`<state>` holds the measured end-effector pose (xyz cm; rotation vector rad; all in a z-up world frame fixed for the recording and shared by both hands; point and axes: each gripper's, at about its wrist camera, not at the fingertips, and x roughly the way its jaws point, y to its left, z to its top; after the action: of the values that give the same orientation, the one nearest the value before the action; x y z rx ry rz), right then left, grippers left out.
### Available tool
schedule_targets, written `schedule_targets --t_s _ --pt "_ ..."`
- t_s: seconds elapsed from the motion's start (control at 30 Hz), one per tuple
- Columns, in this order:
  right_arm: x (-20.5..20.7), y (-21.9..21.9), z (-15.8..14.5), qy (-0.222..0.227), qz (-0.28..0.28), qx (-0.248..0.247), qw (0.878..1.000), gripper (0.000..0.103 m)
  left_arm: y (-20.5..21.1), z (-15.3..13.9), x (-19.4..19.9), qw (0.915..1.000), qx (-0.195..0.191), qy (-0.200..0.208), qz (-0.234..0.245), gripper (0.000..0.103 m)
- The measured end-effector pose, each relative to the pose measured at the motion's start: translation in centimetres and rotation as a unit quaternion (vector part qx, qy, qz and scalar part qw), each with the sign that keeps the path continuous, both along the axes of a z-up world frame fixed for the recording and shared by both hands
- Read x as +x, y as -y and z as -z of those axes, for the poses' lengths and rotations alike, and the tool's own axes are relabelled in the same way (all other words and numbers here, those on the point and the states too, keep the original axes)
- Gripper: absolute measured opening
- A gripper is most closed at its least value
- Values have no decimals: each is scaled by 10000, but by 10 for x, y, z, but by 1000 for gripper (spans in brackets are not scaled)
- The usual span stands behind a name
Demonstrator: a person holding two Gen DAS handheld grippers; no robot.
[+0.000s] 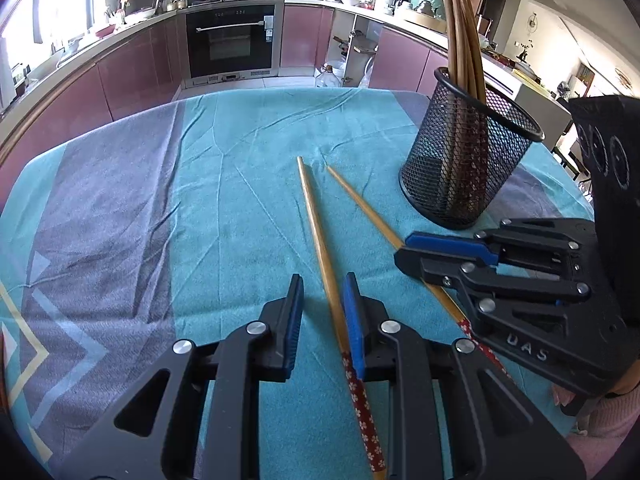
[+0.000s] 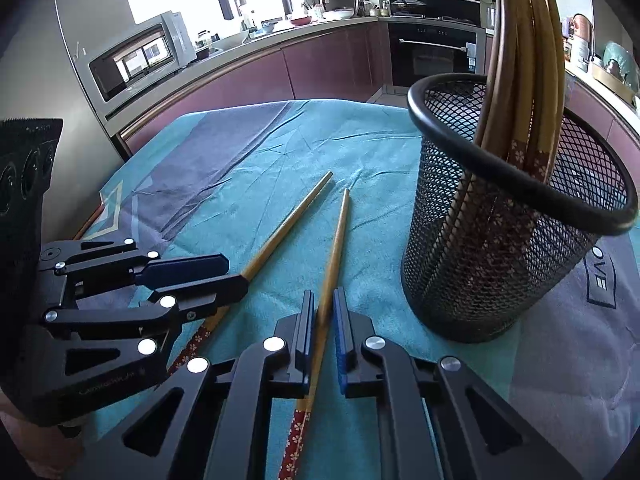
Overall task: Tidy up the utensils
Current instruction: 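Lower the right gripper onto one wooden chopstick and close on it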
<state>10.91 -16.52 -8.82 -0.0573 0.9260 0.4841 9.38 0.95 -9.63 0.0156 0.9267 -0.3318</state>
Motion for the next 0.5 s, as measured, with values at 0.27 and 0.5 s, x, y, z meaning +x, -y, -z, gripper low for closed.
schedule_targets --t_s 0.27,0.5 --pt "3 -5 1 66 31 -99 9999 8 5 4 21 9999 113 -29 -26 21" --pt "4 -1 2 52 76 23 10000 6 8 6 28 9999 96 -29 -136 11"
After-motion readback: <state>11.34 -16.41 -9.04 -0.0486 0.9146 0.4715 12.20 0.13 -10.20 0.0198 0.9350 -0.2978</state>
